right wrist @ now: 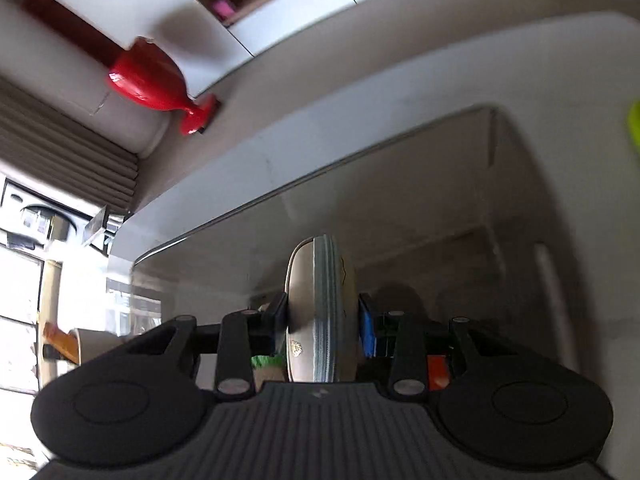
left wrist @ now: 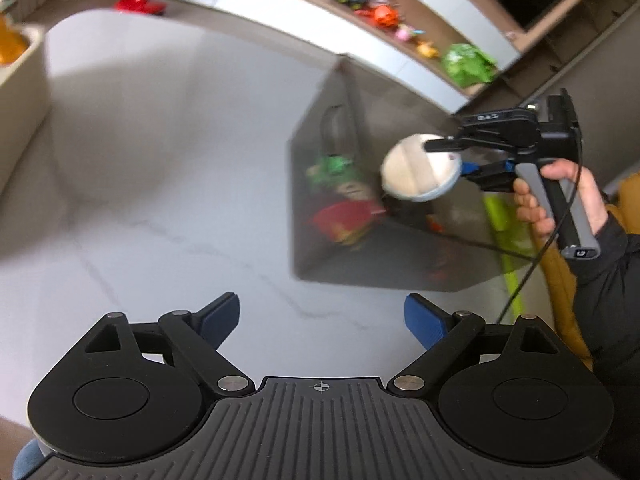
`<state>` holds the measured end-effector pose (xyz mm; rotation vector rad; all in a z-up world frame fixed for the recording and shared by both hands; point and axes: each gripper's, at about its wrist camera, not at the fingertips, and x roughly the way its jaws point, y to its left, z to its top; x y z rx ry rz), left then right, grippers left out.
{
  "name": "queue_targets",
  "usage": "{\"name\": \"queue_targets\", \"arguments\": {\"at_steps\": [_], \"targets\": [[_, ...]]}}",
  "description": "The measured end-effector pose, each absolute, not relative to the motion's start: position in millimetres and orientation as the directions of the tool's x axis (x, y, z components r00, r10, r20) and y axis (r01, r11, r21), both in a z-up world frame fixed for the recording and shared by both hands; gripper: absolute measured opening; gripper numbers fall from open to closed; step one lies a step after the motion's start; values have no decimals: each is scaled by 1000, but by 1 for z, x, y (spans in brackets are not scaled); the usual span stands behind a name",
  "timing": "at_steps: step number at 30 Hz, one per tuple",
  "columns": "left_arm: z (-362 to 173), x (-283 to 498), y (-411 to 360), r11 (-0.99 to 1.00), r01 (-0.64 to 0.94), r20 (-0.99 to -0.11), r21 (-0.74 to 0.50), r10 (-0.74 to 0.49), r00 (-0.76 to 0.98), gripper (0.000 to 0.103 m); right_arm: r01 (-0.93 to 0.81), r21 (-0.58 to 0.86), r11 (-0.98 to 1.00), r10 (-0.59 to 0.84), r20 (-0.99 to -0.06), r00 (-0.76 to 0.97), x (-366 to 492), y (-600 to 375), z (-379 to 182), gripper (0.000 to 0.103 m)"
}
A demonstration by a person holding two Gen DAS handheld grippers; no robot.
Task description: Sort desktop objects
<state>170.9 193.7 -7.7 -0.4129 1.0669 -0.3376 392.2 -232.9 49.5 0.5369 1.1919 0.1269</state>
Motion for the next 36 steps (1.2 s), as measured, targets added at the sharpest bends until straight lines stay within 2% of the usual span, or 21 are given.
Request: {"name": "queue_targets", "arguments": {"at_steps": [5, 8, 11, 15, 17, 19, 20, 26, 27, 28, 33, 35, 36], "targets": [[-18, 183, 213, 858, -6, -772, -514, -460, 438, 93, 167, 378, 911, 308, -891, 334, 393, -242, 41, 42], [-14, 199, 213, 822, -11, -740, -569, -506, 444, 94, 146, 377, 915, 299, -875, 381, 374, -264, 59, 44], [-7, 221, 209, 776, -12, -694, -631, -557, 457, 95, 78, 424, 902, 343, -816, 465, 345, -286, 93, 53], [-9, 264, 199, 693, -47, -631, -720, -625, 459, 97, -33, 489, 871, 398, -668, 629, 292, -337, 128, 57], [-17, 286, 192, 658, -91, -622, -748, -645, 445, 98, -64, 484, 873, 400, -636, 660, 275, -359, 127, 57], [-26, 307, 183, 642, -129, -629, -756, -656, 418, 98, -67, 486, 871, 410, -645, 645, 268, -379, 112, 54], [-30, 316, 177, 637, -142, -632, -758, -663, 401, 98, -59, 508, 859, 426, -646, 633, 268, -386, 104, 49], [-37, 343, 156, 599, -165, -608, -784, -685, 402, 97, -83, 646, 759, 557, -577, 597, 274, -408, 62, 49], [-36, 345, 152, 617, -159, -622, -771, -673, 401, 92, -96, 649, 755, 571, -578, 583, 280, -406, 56, 51], [-34, 345, 148, 639, -157, -640, -753, -657, 398, 77, -108, 650, 752, 584, -582, 566, 284, -403, 50, 51], [-35, 350, 131, 777, -158, -764, -609, -522, 379, 27, -108, 663, 741, 605, -589, 536, 301, -386, 33, 52], [-40, 349, 130, 791, -171, -782, -587, -500, 372, 21, -94, 663, 742, 601, -597, 531, 306, -382, 28, 49], [-41, 348, 130, 794, -171, -784, -584, -496, 373, 18, -86, 654, 752, 592, -611, 525, 309, -378, 27, 35]]}}
